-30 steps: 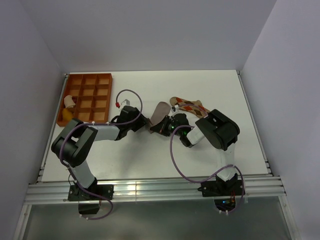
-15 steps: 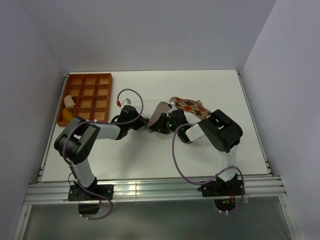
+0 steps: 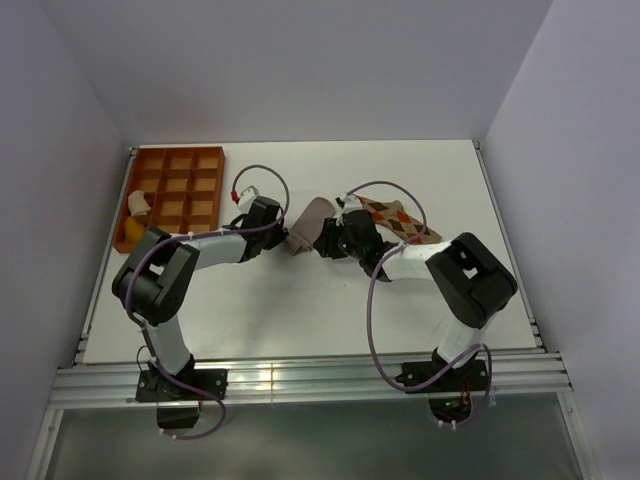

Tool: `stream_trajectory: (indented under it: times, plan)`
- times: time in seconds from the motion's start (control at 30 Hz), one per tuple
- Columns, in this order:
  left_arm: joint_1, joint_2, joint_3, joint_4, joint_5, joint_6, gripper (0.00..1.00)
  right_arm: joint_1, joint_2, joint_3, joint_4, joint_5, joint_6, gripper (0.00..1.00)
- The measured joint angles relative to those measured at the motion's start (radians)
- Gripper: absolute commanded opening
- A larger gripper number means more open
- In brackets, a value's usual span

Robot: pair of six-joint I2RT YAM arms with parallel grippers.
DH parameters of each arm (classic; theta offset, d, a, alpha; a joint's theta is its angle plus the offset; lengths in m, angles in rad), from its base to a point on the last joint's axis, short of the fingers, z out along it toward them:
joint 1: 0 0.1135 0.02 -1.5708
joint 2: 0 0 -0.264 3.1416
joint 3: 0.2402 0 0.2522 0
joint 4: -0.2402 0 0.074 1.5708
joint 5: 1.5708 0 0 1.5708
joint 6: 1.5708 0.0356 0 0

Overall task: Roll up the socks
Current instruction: Roll the sock at the center of the board.

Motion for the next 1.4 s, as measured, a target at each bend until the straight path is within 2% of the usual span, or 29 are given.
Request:
stream_trajectory:
  times: [0.23, 0.63, 0.93, 1.4]
  plan:
    - [0.018, 0.060, 0.121, -0.111, -0.062, 0.014, 0.00, 0.030, 0.000, 0.048, -0.029, 0.034, -0.155, 0.47]
    - [0.021, 0.009, 0.089, -0.180, -0.043, 0.070, 0.00, 0.211, 0.025, 0.058, 0.079, 0.100, -0.378, 0.55]
    - [0.021, -0.001, 0.091, -0.215, -0.014, 0.095, 0.00, 0.236, 0.128, 0.089, 0.127, 0.106, -0.439, 0.56]
    - [0.021, -0.005, 0.111, -0.282, 0.013, 0.102, 0.00, 0.267, 0.193, 0.129, 0.161, 0.113, -0.513, 0.57]
